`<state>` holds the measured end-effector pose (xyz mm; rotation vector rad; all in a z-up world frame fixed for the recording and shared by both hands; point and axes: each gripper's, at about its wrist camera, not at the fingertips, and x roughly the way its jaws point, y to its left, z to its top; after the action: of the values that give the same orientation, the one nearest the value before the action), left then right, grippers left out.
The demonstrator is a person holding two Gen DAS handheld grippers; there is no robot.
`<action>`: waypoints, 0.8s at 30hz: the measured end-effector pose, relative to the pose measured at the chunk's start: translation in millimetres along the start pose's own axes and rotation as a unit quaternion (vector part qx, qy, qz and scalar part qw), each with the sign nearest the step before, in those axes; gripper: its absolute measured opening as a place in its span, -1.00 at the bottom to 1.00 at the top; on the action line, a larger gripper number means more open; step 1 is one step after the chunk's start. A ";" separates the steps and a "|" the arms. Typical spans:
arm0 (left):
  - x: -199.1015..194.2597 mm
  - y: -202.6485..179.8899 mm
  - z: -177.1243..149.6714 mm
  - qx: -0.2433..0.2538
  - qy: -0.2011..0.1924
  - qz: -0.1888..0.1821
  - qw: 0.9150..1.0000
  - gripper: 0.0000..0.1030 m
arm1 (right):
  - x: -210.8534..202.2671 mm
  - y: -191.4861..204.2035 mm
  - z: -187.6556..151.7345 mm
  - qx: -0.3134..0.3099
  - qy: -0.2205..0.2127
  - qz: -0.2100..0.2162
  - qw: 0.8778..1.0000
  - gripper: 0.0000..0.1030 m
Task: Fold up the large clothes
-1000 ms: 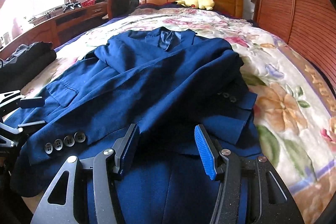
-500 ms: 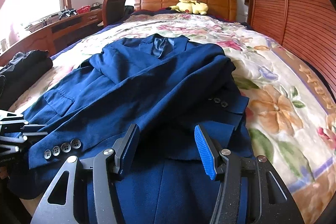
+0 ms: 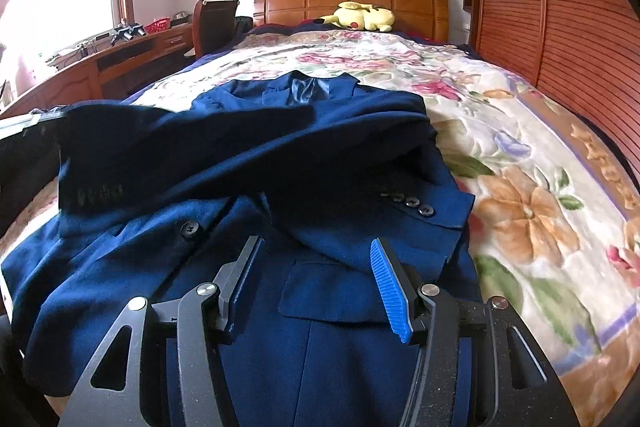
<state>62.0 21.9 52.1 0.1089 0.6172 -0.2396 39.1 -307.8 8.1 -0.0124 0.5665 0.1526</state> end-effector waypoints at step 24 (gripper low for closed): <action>-6.1 16.8 -30.3 -0.010 -0.007 -0.024 1.000 0.24 | 13.9 2.5 2.3 -0.011 0.016 -0.002 1.000 0.10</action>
<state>44.5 44.5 31.5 0.0730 0.6077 -0.2802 51.5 -303.2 2.6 -0.0382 0.5966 0.1542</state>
